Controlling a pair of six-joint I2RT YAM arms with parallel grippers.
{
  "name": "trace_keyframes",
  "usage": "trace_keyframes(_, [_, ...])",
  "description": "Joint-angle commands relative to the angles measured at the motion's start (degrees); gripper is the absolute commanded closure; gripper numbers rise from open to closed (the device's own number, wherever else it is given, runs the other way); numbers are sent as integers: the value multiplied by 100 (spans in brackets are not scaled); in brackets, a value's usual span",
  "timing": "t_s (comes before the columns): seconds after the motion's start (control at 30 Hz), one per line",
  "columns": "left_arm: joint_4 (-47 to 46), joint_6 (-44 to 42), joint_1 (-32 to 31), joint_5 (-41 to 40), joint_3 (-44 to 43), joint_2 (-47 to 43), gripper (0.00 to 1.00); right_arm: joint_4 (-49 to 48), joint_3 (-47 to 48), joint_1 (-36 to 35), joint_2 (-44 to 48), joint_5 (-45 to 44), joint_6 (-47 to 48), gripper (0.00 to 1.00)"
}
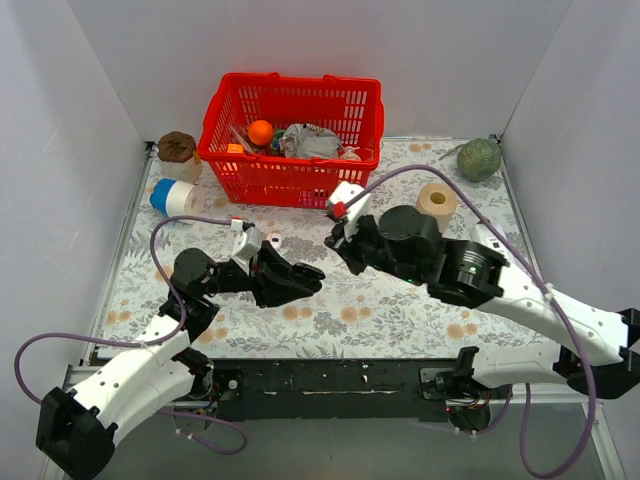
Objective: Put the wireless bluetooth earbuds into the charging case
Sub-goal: Close the charging case, then place the charging case at the center of the board.
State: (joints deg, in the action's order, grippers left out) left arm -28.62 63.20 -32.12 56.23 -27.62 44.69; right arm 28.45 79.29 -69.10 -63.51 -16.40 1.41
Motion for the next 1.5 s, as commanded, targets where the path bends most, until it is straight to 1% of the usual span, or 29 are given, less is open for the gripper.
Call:
trace_keyframes(0.0, [15,-159,-40,-147,-77,-162,100,-32,236,20,-452,-56,-228,99])
trace_keyframes(0.13, [-134,-150,-58,-217,-7,-241,100,47,333,28,-680,207,-264,98])
trace_keyframes(0.3, [-74,-194,-75,-279,2,-303,100,-32,298,37,-672,541,-273,98])
trace_keyframes(0.43, [-56,-203,-75,-323,-7,-303,100,-173,140,28,-549,1217,-168,98])
trace_keyframes(0.7, [-21,-220,-75,-428,-51,-285,100,-129,34,28,-496,1561,-159,98])
trace_keyframes(0.8, [-3,-220,-75,-507,-68,-259,100,-138,-27,37,-435,1229,-185,98])
trace_keyframes(0.83, [67,-220,-84,-551,-68,-250,100,-181,-71,37,-339,644,-246,94])
trace_keyframes(0.87, [154,-220,-75,-621,-86,-241,100,-234,-132,37,-260,186,-386,94])
trace_keyframes(0.9, [277,-212,-75,-944,-86,-189,100,-304,-368,46,-154,-323,-639,94])
trace_keyframes(0.93, [548,-107,-75,-1182,-95,-119,100,-470,-509,72,99,-1155,-781,90])
trace_keyframes(0.97, [629,51,-75,-1428,-17,-14,100,-567,-650,203,223,-1346,-887,88])
trace_keyframes(1.0, [691,557,-75,-1900,19,335,100,-655,-991,300,346,-1435,-966,85])
trace_keyframes(1.03, [830,823,-84,-2088,46,556,100,-708,-1125,388,513,-1479,-1193,82])
trace_keyframes(1.07, [919,1087,-75,-2272,55,802,100,-787,-1300,519,584,-1462,-1257,80])
trace_keyframes(1.1, [920,1585,-75,-2405,72,1118,100,-823,-1432,547,628,-1488,-1344,79])
trace_keyframes(1.13, [833,1799,-84,-2475,90,1678,100,-832,-1703,573,716,-1619,-1484,79])
trace_keyframes(1.2, [396,2282,-75,-2572,186,2244,100,-841,-1942,582,778,-1786,-1608,79])
trace_keyframes(1.23, [218,2598,-84,-2825,221,2768,100,-832,-2187,599,839,-1944,-1748,79])
trace_keyframes(1.27, [60,2749,-75,-2889,239,3017,100,-788,-2276,600,875,-2015,-1828,79])
trace_keyframes(1.3, [-116,2785,-75,-2898,135,3228,100,-710,-2373,608,910,-2025,-1907,79])
trace_keyframes(1.33, [-39,2664,-110,-3081,-6,3483,100,-718,-2548,617,997,-1885,-1960,80])
trace_keyframes(1.4, [416,2479,-224,-3406,-296,3976,100,-753,-2716,626,1103,-1709,-2039,80])
trace_keyframes(1.47, [594,2241,-286,-3785,-639,4353,100,-770,-2935,635,1200,-1454,-2153,80])
